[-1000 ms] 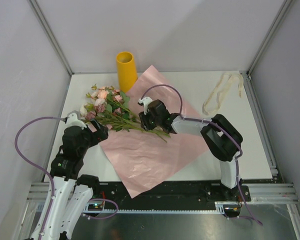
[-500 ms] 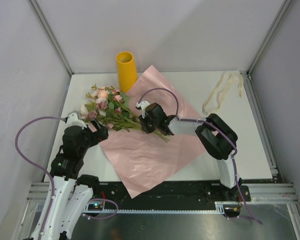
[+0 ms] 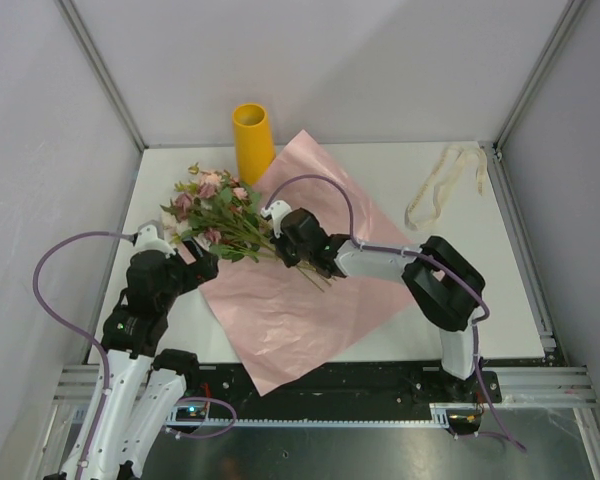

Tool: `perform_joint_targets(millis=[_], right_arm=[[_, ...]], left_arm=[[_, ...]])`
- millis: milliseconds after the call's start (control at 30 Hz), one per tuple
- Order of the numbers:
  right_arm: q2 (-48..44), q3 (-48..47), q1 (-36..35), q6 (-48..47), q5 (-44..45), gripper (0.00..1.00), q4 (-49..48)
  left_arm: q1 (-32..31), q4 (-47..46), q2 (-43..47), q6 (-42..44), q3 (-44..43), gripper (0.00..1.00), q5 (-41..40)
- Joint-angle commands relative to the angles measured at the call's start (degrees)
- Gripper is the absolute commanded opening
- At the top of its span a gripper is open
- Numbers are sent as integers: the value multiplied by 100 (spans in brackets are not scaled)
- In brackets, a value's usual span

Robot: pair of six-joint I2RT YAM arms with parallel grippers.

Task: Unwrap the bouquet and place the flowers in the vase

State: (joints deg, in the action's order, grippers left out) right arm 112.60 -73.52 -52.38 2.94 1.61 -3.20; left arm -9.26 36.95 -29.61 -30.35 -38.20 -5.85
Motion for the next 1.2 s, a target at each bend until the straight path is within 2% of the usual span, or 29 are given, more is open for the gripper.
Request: perform_joint_targets(millis=[0, 200, 300, 367, 500, 567, 667, 800, 933, 1167], right_arm=[[-646, -58, 22, 47, 422, 4, -111], [-794, 91, -15, 222, 171, 0, -263], [-800, 115, -1, 465, 127, 7, -310], [-783, 117, 17, 509, -148, 2, -294], [-756, 156, 5, 614, -335, 0, -444], [-750, 152, 23, 796, -330, 10, -508], [-711, 154, 89, 931, -585, 2, -528], [-638, 202, 20, 1059, -495, 0, -672], [-654, 245, -25, 1173, -283, 0, -778], [-872, 663, -138, 1145, -279, 0, -1363]], left_arm=[[-48, -205, 81, 110, 33, 100, 40], [-42, -202, 178, 17, 45, 100, 70], [-41, -199, 140, -47, 56, 100, 148], [-43, -204, 109, -80, 57, 100, 201], [-41, -202, 86, -223, 81, 100, 304], [-41, -200, 42, -271, 79, 100, 380], [-41, -201, -39, -325, 63, 100, 504], [-41, -244, -137, -437, 81, 99, 679], [-37, -639, -324, -596, 119, 99, 1156], [-35, -2218, -1185, -1347, 252, 94, 1597]])
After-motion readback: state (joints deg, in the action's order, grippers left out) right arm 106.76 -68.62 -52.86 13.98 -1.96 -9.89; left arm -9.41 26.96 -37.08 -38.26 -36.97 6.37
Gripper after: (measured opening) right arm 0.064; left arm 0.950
